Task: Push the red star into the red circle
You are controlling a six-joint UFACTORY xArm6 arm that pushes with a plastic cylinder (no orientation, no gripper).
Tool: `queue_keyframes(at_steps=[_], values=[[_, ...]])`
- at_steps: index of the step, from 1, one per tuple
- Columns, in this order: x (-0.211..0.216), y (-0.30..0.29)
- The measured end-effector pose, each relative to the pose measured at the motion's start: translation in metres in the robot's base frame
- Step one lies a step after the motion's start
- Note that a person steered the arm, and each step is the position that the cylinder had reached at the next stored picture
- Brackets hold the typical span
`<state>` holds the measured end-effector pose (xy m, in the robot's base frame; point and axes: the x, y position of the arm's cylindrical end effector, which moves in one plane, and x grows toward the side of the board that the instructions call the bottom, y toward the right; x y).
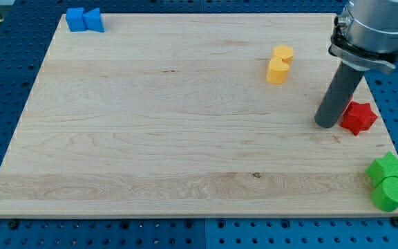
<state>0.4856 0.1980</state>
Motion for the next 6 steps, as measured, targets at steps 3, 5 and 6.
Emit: queue_keyframes(at_steps=[3, 5, 6], values=[[0.025, 0.031], [0.025, 0.064], [0.02, 0.069]])
